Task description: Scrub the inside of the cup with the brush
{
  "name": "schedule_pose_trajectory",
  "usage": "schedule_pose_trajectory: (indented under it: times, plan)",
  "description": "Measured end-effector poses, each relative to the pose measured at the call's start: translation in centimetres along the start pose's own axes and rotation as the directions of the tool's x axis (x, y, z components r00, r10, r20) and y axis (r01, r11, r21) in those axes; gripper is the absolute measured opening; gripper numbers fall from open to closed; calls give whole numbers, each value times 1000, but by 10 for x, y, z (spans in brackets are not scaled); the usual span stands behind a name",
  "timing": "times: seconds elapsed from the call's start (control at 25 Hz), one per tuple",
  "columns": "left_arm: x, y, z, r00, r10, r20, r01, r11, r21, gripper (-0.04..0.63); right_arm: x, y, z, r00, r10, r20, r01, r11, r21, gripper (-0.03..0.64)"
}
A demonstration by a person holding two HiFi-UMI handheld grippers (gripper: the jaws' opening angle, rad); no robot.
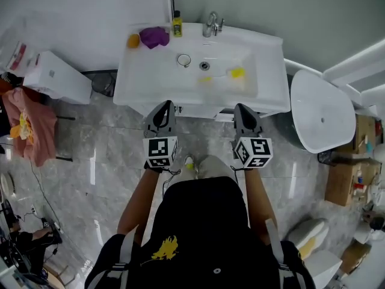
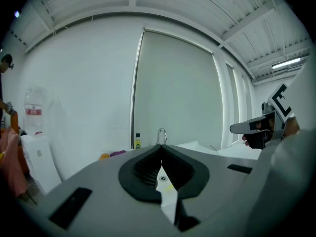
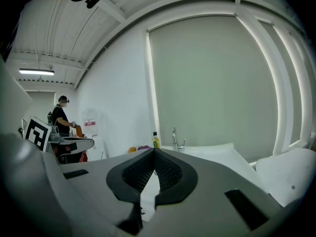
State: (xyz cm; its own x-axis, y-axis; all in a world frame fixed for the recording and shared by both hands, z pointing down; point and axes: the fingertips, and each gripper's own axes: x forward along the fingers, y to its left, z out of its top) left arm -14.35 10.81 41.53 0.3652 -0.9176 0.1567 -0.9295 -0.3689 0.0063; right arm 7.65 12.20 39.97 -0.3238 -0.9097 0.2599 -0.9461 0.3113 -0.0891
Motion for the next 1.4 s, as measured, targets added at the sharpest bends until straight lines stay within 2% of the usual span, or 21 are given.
schedule_pose_trajectory:
  times: [0.16, 0.36, 0.48, 0.56, 0.64, 0.72, 0.8, 0.88, 0.96, 1.04, 1.12, 1.24, 1.32, 1.4]
  plan:
    - [26, 6, -9, 1000, -5, -24, 5, 1000, 11, 18, 29, -9, -12, 1000, 4, -21, -3, 999, 32, 26]
    - [62, 28, -25, 997, 24, -70, -23, 999, 23, 20, 76, -13, -26, 997, 51, -64, -47, 997, 55, 26]
    - [97, 39, -35, 995, 32, -95, -30, 999, 24, 20, 111, -25, -27, 993, 75, -90, -73, 997, 21, 26]
    - [124, 44, -46, 993, 29, -119, -26, 999, 24, 20, 138, -32, -31, 986, 103, -132, -112, 992, -65, 26]
    - [157, 48, -64, 988, 23, -155, -18, 999, 36, 20, 169, -36, -41, 969, 142, -202, -182, 964, -196, 26]
    - [193, 53, -86, 980, 19, -198, -9, 999, 52, 20, 202, -39, -55, 943, 179, -279, -267, 910, -317, 26]
    - [229, 59, -107, 972, 12, -233, 2, 998, 63, 20, 234, -45, -74, 909, 202, -363, -348, 849, -398, 27]
    - [261, 66, -127, 965, 13, -261, 2, 998, 57, 20, 262, -53, -95, 875, 220, -432, -405, 821, -403, 28]
    - [287, 72, -146, 959, 17, -284, -6, 999, 38, 24, 284, -65, -111, 857, 235, -459, -420, 835, -356, 28]
    - [305, 71, -161, 950, 6, -313, -3, 1000, 11, 118, 293, -76, -122, 848, 242, -471, -414, 858, -304, 28]
    - [315, 64, -182, 934, -24, -356, 26, 1000, -2, 178, 290, -83, -132, 840, 249, -482, -402, 882, -246, 28]
    - [336, 53, -224, 891, -98, -442, 107, 994, -4, 359, 285, -89, -143, 828, 263, -495, -392, 903, -176, 28]
    - [353, 52, -260, 863, -120, -490, 135, 991, -6, 399, 289, -96, -150, 822, 267, -502, -392, 906, -160, 28]
    - [369, 56, -295, 854, -119, -506, 138, 990, -1, 427, 295, -102, -157, 817, 273, -508, -392, 909, -141, 28]
